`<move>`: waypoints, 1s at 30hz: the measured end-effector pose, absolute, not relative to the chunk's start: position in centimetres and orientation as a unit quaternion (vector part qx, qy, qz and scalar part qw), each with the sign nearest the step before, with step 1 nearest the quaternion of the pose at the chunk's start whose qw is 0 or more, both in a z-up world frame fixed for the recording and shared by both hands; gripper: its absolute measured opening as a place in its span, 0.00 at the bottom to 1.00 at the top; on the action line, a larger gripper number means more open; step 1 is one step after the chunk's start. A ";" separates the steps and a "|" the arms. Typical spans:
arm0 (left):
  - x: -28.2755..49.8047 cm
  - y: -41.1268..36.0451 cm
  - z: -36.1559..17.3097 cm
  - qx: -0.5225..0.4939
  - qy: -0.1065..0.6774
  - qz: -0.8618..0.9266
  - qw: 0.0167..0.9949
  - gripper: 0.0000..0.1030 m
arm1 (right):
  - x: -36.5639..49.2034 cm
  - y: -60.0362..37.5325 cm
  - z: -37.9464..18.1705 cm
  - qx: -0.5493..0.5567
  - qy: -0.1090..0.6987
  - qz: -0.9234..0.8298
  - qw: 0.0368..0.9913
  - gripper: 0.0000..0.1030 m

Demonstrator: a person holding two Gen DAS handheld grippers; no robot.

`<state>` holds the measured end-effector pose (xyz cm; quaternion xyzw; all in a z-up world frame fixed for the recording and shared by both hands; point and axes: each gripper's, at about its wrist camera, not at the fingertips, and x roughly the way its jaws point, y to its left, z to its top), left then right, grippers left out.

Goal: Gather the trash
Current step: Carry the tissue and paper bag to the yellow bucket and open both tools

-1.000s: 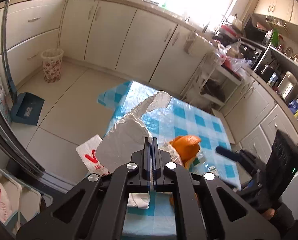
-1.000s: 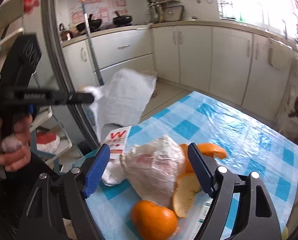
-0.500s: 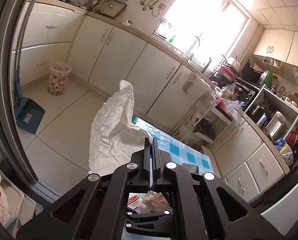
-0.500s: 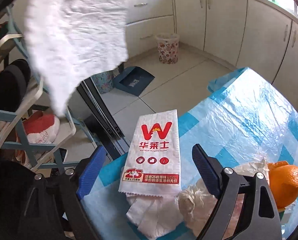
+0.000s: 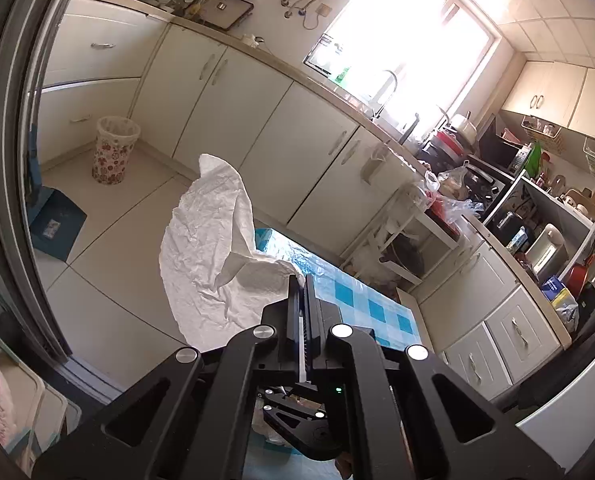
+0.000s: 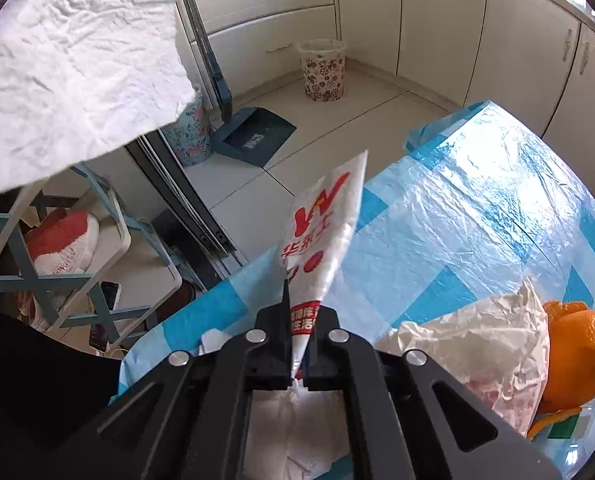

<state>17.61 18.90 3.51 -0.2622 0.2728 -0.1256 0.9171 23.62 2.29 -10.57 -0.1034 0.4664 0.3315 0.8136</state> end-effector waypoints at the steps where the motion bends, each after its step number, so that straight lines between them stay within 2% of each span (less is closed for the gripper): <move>1: 17.6 18.8 3.4 -0.261 0.274 -0.126 0.917 0.02 | 23.3 1.6 -10.1 -0.091 0.461 0.335 0.816 0.03; 9: 17.5 16.5 3.6 -0.238 0.280 -0.153 0.917 0.02 | 18.6 -5.4 -4.8 -0.012 0.406 0.365 0.838 0.02; 17: 16.6 8.8 4.5 -0.202 0.300 -0.233 0.903 0.02 | 14.3 -17.2 -0.9 0.017 0.359 0.284 0.889 0.02; 25: 16.7 -4.0 4.8 -0.167 0.337 -0.338 0.863 0.02 | 11.7 -33.4 -2.3 0.073 0.375 0.112 0.917 0.02; 30: 16.5 -14.3 5.0 -0.136 0.358 -0.406 0.830 0.02 | 10.7 -42.2 -5.0 0.089 0.420 0.007 0.903 0.02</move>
